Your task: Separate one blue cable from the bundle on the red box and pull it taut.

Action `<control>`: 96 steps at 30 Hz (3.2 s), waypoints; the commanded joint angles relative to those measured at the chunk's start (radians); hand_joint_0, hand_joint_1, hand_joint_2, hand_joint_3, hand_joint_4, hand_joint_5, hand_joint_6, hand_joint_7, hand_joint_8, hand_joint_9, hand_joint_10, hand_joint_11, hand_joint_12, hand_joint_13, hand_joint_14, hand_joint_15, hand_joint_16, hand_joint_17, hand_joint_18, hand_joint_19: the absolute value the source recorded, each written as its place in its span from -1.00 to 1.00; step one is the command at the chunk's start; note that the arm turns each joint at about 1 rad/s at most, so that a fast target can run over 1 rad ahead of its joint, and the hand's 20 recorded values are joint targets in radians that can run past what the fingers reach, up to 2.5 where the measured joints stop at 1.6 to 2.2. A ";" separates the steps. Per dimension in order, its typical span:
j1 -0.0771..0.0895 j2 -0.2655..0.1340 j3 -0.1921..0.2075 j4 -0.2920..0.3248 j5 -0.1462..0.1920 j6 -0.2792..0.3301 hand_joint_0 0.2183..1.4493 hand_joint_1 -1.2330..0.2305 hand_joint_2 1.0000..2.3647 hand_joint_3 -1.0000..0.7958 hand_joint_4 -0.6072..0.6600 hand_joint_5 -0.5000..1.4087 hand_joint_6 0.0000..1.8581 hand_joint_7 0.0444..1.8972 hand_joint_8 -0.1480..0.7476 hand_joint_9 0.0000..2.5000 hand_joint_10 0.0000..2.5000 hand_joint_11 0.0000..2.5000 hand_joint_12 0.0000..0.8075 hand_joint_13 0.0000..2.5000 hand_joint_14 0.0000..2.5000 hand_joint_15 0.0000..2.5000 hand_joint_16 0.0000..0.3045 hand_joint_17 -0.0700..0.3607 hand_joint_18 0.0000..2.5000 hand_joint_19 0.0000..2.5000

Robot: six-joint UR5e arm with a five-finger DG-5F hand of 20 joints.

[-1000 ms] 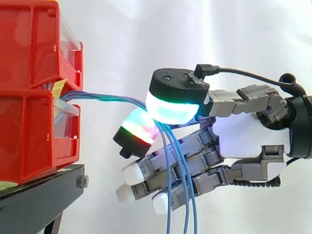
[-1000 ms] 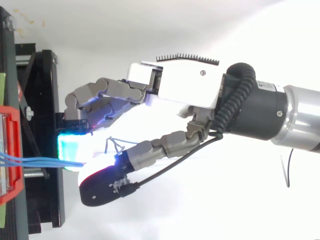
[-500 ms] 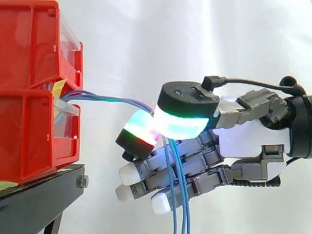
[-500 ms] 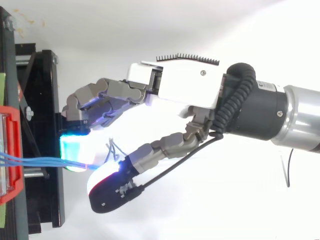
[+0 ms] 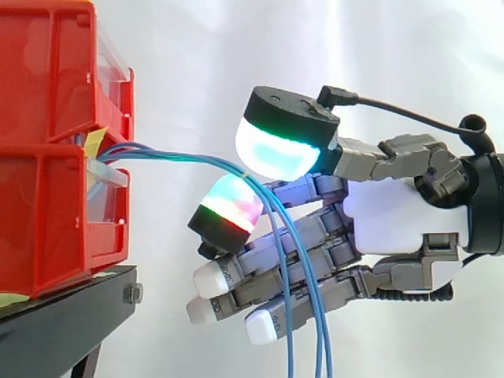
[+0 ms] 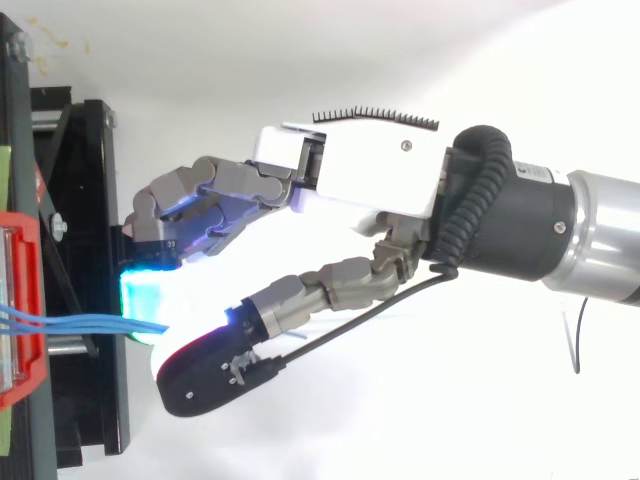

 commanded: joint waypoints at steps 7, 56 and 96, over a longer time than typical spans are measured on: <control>0.000 0.001 0.001 0.001 -0.001 0.000 -0.34 -0.33 -0.99 -0.32 0.25 -0.64 -0.18 0.32 0.09 -0.44 -0.99 -0.69 -0.09 -0.65 -1.00 -0.85 -0.67 -0.15 -0.54 -0.63; 0.002 0.001 -0.001 -0.002 -0.001 0.012 -0.08 -0.65 -0.98 -0.21 0.19 -0.73 -0.22 0.17 -0.21 -0.75 -1.00 -0.80 -0.14 -0.76 -1.00 -0.90 -0.68 -0.16 -0.61 -0.71; 0.005 -0.001 0.001 -0.007 0.002 0.014 0.04 -0.51 -0.99 -0.29 0.20 -0.71 -0.10 0.18 -0.02 -0.57 -0.99 -0.73 -0.10 -0.67 -1.00 -0.86 -0.68 -0.16 -0.56 -0.63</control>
